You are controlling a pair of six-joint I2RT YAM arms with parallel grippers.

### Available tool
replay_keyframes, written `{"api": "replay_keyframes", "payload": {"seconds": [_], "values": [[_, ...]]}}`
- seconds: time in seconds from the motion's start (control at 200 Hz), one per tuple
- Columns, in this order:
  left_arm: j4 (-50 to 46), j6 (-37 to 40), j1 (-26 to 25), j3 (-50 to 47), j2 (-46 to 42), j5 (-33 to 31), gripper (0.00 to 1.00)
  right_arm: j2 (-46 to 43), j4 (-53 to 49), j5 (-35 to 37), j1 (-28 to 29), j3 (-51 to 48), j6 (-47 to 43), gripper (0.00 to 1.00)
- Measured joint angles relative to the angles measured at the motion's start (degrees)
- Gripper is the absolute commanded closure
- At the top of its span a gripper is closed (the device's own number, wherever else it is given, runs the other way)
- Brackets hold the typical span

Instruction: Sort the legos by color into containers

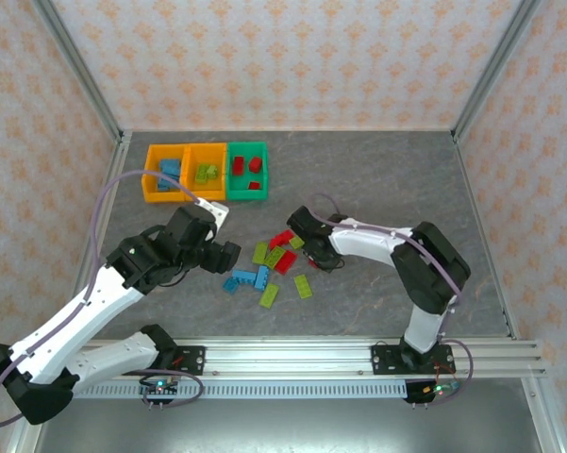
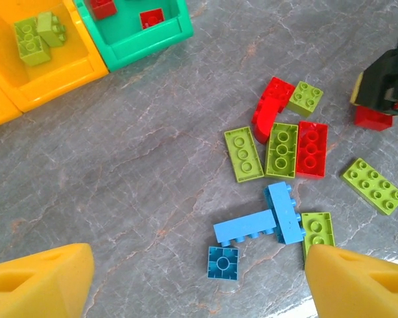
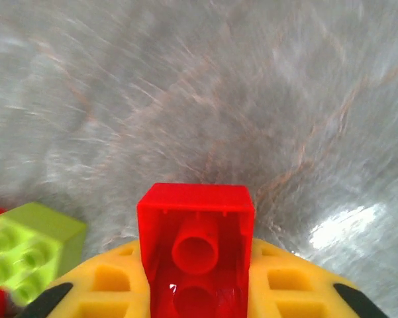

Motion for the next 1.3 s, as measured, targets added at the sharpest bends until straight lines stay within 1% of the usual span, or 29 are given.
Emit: {"api": "replay_keyframes", "payload": {"seconds": [0.05, 0.115, 0.165, 0.22, 0.245, 0.285, 0.35, 0.405, 0.475, 0.52, 0.701, 0.766, 0.811, 0.906, 1.031, 1.091, 1.131, 1.201, 1.301], "values": [[0.00, 0.00, 0.00, -0.07, -0.85, -0.48, 0.16, -3.50, 1.66, 2.27, 1.31, -0.09, -3.43, 0.78], [0.00, -0.02, 0.00, -0.26, -2.25, -1.42, 0.16, -8.37, 6.43, 3.89, 3.48, -0.09, -10.03, 0.78], [0.02, -0.02, 0.00, -0.26, -3.39, -2.10, 0.16, -11.13, 10.86, 3.50, 4.90, 0.48, -17.35, 0.78], [0.04, -0.04, 0.00, -0.31, -4.57, -3.02, 0.16, -11.63, 14.62, 2.45, 5.49, 2.36, -24.17, 0.79], [0.02, -0.04, 0.00, -0.37, -5.05, -3.41, 0.16, -10.99, 15.96, 1.77, 5.57, 3.82, -27.65, 0.81], [0.07, -0.04, 0.00, -0.52, -5.75, -4.28, 0.16, -8.98, 17.33, 1.57, 5.55, 6.99, -32.39, 0.82], [0.04, -0.04, 0.00, -1.03, -6.71, -5.88, 0.16, -3.10, 18.38, 1.68, 5.11, 14.36, -39.32, 0.83], [0.02, -0.07, 0.00, -1.31, -7.17, -7.39, 0.15, 3.63, 18.69, 1.95, 4.50, 22.08, -44.37, 0.83], [0.02, -0.09, 0.00, -1.77, -7.63, -9.05, 0.15, 12.26, 18.86, 2.54, 3.41, 31.50, -48.72, 0.82], [0.02, -0.15, 0.00, -2.03, -7.89, -9.99, 0.15, 17.38, 18.08, 2.71, 2.58, 37.20, -50.40, 0.80], [0.02, -0.48, 0.17, -2.56, -8.90, -12.57, 0.15, 37.59, 12.17, 0.63, -2.12, 61.48, -53.77, 0.66], [0.02, -0.50, 0.33, -2.56, -8.87, -13.33, 0.15, 43.60, 8.57, -0.17, -3.41, 70.44, -54.60, 0.51], [0.02, -0.50, 0.57, -2.58, -8.72, -13.46, 0.15, 47.15, 5.95, -0.87, -3.93, 76.28, -55.21, 0.45], [0.02, -0.50, 1.16, -2.60, -8.33, -13.75, 0.15, 51.01, 1.73, -2.43, -4.11, 84.04, -55.47, 0.43], [0.02, -0.98, 2.01, -2.60, -7.30, -13.94, 0.14, 49.77, -2.05, -3.78, -3.52, 85.07, -55.32, 0.43], [0.02, -1.86, 2.32, -2.60, -6.93, -14.34, 0.07, 46.99, -2.93, -4.87, -3.26, 82.25, -55.12, 0.43], [0.02, -2.99, 2.32, -2.60, -6.75, -14.69, 0.06, 43.82, -3.52, -5.77, -3.10, 78.51, -54.88, 0.43], [-0.02, -6.49, 2.40, -2.60, -6.47, -14.97, 0.09, 35.82, -4.15, -8.07, -2.95, 69.20, -54.66, 0.42], [0.09, -13.77, 2.43, -2.97, -6.14, -13.29, 0.13, 20.24, -2.62, -11.34, -2.89, 52.19, -54.36, 0.40]]}}
